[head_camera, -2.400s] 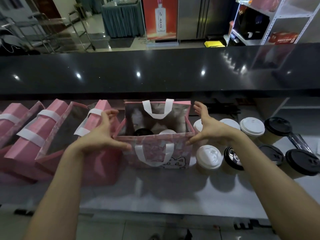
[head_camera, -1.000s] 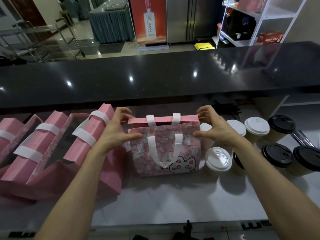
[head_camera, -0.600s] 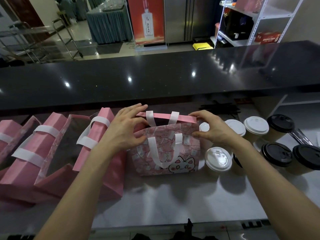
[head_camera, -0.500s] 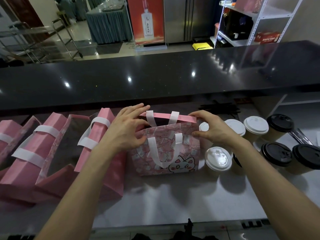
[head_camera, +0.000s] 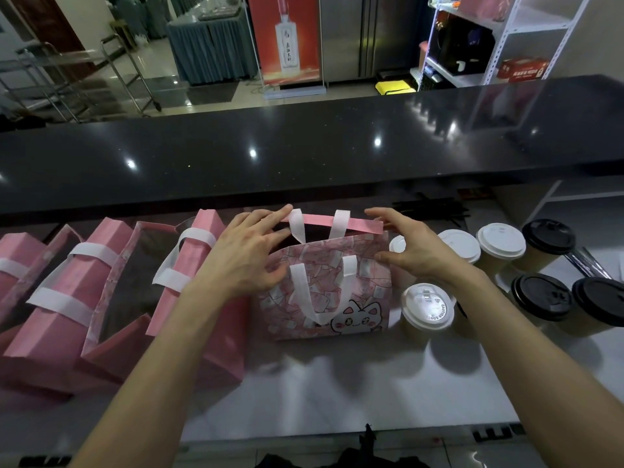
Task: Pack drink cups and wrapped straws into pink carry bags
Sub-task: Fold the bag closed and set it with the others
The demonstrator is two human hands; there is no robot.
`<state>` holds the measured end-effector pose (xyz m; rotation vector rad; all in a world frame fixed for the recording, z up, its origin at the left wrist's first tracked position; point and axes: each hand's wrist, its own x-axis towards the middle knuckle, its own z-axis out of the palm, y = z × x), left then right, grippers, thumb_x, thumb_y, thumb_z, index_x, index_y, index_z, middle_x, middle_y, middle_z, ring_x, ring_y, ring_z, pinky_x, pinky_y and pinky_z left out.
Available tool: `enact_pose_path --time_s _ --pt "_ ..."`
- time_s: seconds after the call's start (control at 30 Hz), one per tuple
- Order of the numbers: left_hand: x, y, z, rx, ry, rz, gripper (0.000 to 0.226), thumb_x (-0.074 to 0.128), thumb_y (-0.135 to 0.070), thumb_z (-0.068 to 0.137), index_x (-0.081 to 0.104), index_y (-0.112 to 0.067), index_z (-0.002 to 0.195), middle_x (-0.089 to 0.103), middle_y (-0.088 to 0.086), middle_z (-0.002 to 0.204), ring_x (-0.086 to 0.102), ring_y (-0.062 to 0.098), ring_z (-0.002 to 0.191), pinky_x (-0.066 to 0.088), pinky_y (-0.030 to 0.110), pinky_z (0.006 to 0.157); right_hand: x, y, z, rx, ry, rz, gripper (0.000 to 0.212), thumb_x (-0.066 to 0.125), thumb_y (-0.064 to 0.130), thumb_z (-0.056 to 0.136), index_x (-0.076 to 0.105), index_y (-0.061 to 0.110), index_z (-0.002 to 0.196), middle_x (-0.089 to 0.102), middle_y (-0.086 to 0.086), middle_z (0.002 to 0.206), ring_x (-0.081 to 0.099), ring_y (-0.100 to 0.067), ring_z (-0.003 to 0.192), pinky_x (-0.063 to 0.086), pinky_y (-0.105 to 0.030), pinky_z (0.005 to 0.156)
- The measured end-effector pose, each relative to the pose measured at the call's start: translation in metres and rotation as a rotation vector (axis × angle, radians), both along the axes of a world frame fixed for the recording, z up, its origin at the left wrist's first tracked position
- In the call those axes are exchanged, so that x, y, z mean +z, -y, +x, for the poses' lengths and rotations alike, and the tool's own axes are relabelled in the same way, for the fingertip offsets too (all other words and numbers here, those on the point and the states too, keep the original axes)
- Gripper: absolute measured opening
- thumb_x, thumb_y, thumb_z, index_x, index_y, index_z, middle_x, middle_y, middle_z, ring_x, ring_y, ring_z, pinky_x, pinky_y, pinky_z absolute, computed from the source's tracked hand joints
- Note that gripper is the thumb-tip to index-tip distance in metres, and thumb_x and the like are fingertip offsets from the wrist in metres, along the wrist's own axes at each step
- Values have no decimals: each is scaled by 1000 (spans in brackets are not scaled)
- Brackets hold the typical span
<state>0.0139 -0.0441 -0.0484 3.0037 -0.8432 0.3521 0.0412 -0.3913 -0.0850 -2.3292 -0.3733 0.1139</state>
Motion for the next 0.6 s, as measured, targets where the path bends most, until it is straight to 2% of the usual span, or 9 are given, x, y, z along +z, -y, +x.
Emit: enact_pose_path --time_s 0.07,0.17,0.27,0.4,0.5,0.6 --pt "0 -1 0 -7 24 -10 71 68 -48 88 59 -25 155 44 -5 171 48 23 146 36 46 123 1 0 -1 14 12 -6 83 89 15 89 48 51 151 60 17 141 55 -8 131 45 -36 109" --pt "-2 -2 3 -18 39 -84 79 74 -43 83 56 -21 157 56 -5 160 52 23 142 35 47 124 -1 0 -2 8 35 -14 74 87 16 90 54 49 147 62 15 139 58 -11 126 48 -38 107" --pt "-8 -1 9 6 -16 -263 83 86 -30 78 57 -19 155 64 -3 147 55 21 139 31 49 128 -2 -1 -2 0 55 -25 66 86 18 91 57 45 144 64 13 134 59 -12 122 50 -38 104" --pt "-14 1 15 46 -113 -445 87 91 -18 77 55 -22 156 67 -8 134 59 18 131 35 55 124 -4 -4 -1 -17 60 -17 58 85 19 91 61 41 139 65 11 131 61 -14 119 52 -39 103" --pt "-20 2 17 52 -146 -569 78 90 -11 75 55 -36 141 66 -20 122 63 9 123 46 52 116 -5 -5 -2 -33 70 -15 55 82 16 91 62 42 135 65 12 129 62 -14 119 52 -39 103" --pt "-28 2 16 93 -204 -763 75 89 -2 78 49 -49 121 69 -14 114 72 11 113 63 39 99 -7 -7 -3 -49 78 -17 50 78 16 93 62 43 131 66 14 128 62 -13 119 54 -44 105"
